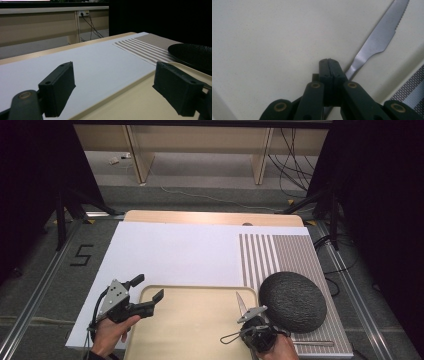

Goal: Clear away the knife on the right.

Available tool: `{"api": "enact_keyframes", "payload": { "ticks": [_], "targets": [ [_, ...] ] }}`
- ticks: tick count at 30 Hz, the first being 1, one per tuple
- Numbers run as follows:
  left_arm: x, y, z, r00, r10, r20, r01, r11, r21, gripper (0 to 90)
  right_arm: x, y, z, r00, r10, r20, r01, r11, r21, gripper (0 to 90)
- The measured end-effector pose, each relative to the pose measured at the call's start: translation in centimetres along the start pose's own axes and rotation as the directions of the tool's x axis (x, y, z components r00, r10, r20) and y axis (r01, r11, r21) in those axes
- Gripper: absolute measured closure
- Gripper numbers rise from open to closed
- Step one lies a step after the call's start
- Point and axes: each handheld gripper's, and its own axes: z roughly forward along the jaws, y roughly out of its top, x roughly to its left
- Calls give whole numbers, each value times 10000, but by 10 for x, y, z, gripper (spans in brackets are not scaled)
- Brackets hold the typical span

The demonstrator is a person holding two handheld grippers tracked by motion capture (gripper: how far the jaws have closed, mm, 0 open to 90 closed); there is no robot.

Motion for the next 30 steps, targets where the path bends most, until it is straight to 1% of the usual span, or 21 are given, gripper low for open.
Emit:
{"api": "enact_keyframes", "payload": {
  "ticks": [3,4,6,10,12,13,15,20,22,25,26,28,30],
  "targets": [
    [0,0,0,10000,-31,11,31,10000,-11,165,-2,-1,-1,10000,65,26,-65,10000,66,900],
    [0,0,0,10000,-31,7,31,10000,-10,165,-3,-1,-2,9998,187,6,-187,9997,177,900],
    [0,0,0,10000,-34,11,34,10000,-13,165,-4,-1,-2,9999,156,42,-157,9998,139,900],
    [0,0,0,10000,-21,1,21,10000,-5,165,-6,-2,-3,9998,160,79,-162,9995,272,900],
    [0,0,0,10000,-28,13,28,10000,5,165,-7,-3,-4,9994,343,68,-345,9987,383,900],
    [0,0,0,10000,-38,13,38,10000,7,165,-9,-3,-4,9996,290,40,-291,9990,346,900],
    [0,0,0,10000,-23,6,23,10000,8,165,-11,-4,-4,9994,341,-25,-340,9987,369,900],
    [1,0,0,10000,-22,-17,22,10000,-6,165,-11,-4,-4,9994,344,-48,-342,9988,340,900],
    [1,0,-1,10000,-12,-14,12,10000,-15,165,-12,-5,-5,9991,414,-100,-411,9989,235,898],
    [1,0,0,10000,-7,41,8,10000,-80,165,-17,-5,-12,9959,675,-605,-690,9973,-231,845],
    [1,0,-1,10000,-20,-16,19,10000,-18,165,-18,-6,-15,9948,789,-643,-813,9961,-355,831],
    [1,0,0,10000,-15,-32,15,10000,-1,165,-22,-7,-20,9939,875,-672,-913,9942,-561,770],
    [1,0,0,10000,-6,-27,6,10000,5,165,-26,-8,-26,9901,1132,-835,-1200,9894,-812,702]
  ]
}}
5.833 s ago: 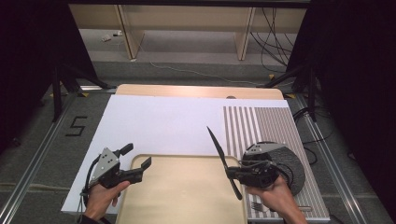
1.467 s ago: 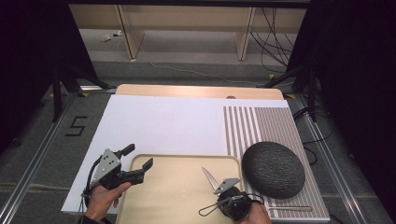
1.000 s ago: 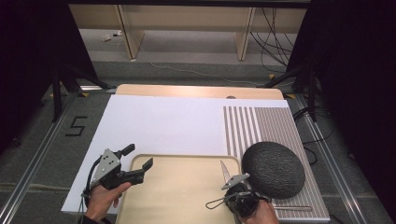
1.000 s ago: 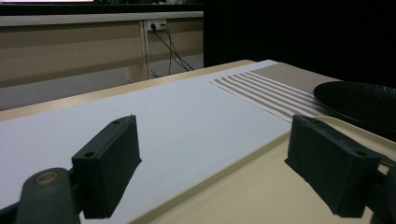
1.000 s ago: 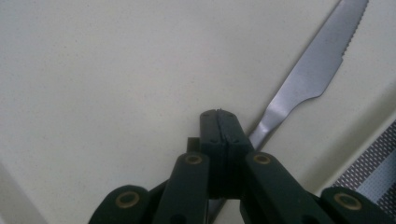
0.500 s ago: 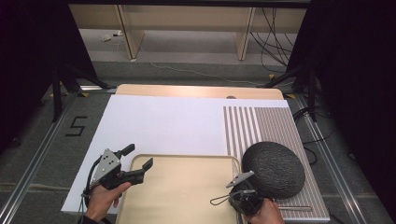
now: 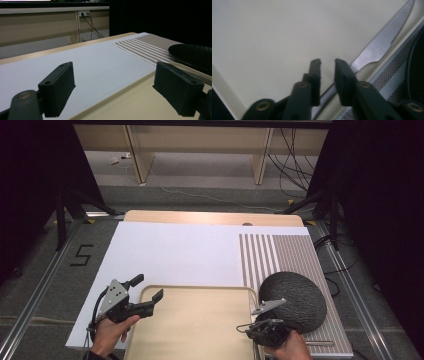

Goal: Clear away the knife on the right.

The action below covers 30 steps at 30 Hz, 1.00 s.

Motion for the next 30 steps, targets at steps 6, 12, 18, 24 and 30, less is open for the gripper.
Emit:
{"api": "enact_keyframes", "payload": {
  "ticks": [6,12,18,24,30],
  "targets": [
    [0,0,0,10000,-22,-27,22,10000,-11,164,-11,-4,-14,9995,289,-83,-296,9942,-1034,508],
    [0,1,0,10000,-12,-19,12,10000,20,164,-22,-11,-27,9975,702,-27,-698,9868,-1464,388],
    [0,0,2,10000,-46,-53,46,10000,56,164,-28,-17,-38,9972,741,-23,-732,9793,-1885,327],
    [-1,-1,5,10000,-27,15,27,10000,93,164,-34,-26,-49,9967,808,38,-785,9767,-1996,284],
    [0,-1,3,10000,-18,-10,18,9999,138,164,-40,-32,-56,9959,877,200,-821,9774,-1947,237]
  ]
}}
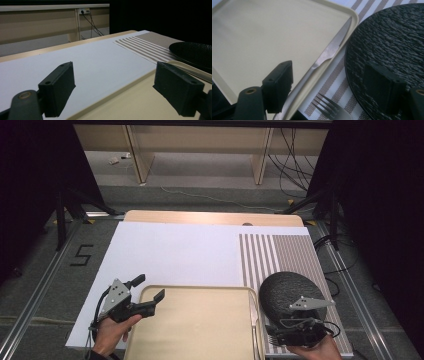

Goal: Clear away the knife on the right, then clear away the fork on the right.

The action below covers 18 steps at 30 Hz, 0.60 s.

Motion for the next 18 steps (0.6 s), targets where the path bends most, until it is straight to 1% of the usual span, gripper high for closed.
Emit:
{"api": "enact_keyframes", "payload": {
  "ticks": [2,3,5,6,9,10,11,12,13,14,15,16,17,18],
  "targets": [
    [0,0,-1,10000,-26,-16,26,10000,0,164,-2,-1,-1,10000,33,66,-33,10000,-18,219],
    [0,0,-1,10000,-27,-13,27,10000,-6,164,-3,-2,-3,9999,60,137,-61,10000,60,209],
    [0,0,-1,10000,-53,11,53,10000,-25,164,-4,-3,-4,9994,252,238,-254,9997,71,193],
    [0,0,-1,10000,-39,17,39,10000,-29,164,-6,-4,-4,9996,146,250,-147,9999,30,188],
    [-1,0,-1,10000,-32,9,32,10000,-27,164,-7,-6,-7,9993,210,320,-212,9998,70,187],
    [-1,0,-1,10000,-33,9,33,10000,-32,164,-9,-8,-7,9993,167,340,-171,9998,131,187],
    [0,0,-1,10000,-28,8,28,10000,-17,164,-10,-9,-6,9996,113,264,-116,9999,95,187],
    [0,0,0,10000,-1,5,1,10000,9,164,-10,-11,-8,9981,339,523,-352,9991,238,187],
    [0,-1,0,10000,-7,7,7,10000,26,164,-11,-12,-8,9977,325,588,-339,9991,236,186],
    [-1,-1,-1,10000,-4,10,3,10000,14,164,-11,-13,-10,9967,453,673,-477,9982,351,187],
    [-1,0,-1,10000,1,20,-1,10000,10,164,-12,-14,-11,9966,481,676,-503,9982,317,187],
    [-1,0,-1,10000,8,10,-8,10000,4,164,-12,-15,-13,9952,664,724,-698,9966,446,187],
    [-1,1,-1,10000,23,21,-23,10000,-33,164,-14,-16,-13,9965,423,727,-441,9988,229,187],
    [-1,1,-1,10000,60,22,-60,10000,-18,163,-15,-17,-14,9954,461,840,-483,9985,243,187]
  ]
}}
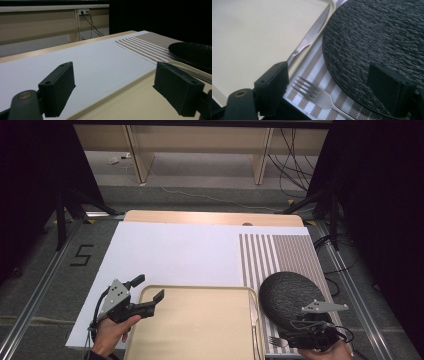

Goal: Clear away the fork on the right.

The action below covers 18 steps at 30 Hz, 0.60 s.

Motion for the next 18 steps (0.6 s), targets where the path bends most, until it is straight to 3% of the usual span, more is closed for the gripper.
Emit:
{"api": "enact_keyframes", "payload": {
  "ticks": [5,6,8,11,14,15,16,18],
  "targets": [
    [-2,-1,2,10000,36,87,-36,10000,49,164,-3,-7,-5,9987,344,371,-349,9993,124,188],
    [-3,-1,1,9999,88,123,-88,10000,33,163,-3,-9,-6,9972,637,398,-650,9974,309,187],
    [-3,0,1,9999,64,145,-64,10000,-21,163,-6,-12,-6,9978,538,375,-545,9984,170,188],
    [-2,0,0,9999,64,97,-64,10000,-39,163,-8,-15,-8,9978,424,500,-443,9983,381,187],
    [-2,0,-1,9999,83,82,-83,10000,-51,162,-9,-19,-8,9966,476,677,-514,9971,564,187],
    [-2,-1,0,9999,68,95,-67,9999,-95,162,-9,-20,-10,9950,715,701,-771,9938,800,187],
    [-1,-1,-1,9999,35,101,-34,9999,-114,162,-12,-21,-9,9956,578,736,-626,9959,659,187],
    [-1,0,-1,10000,27,61,-27,10000,-75,162,-12,-22,-11,9930,832,833,-909,9914,940,187]
  ]
}}
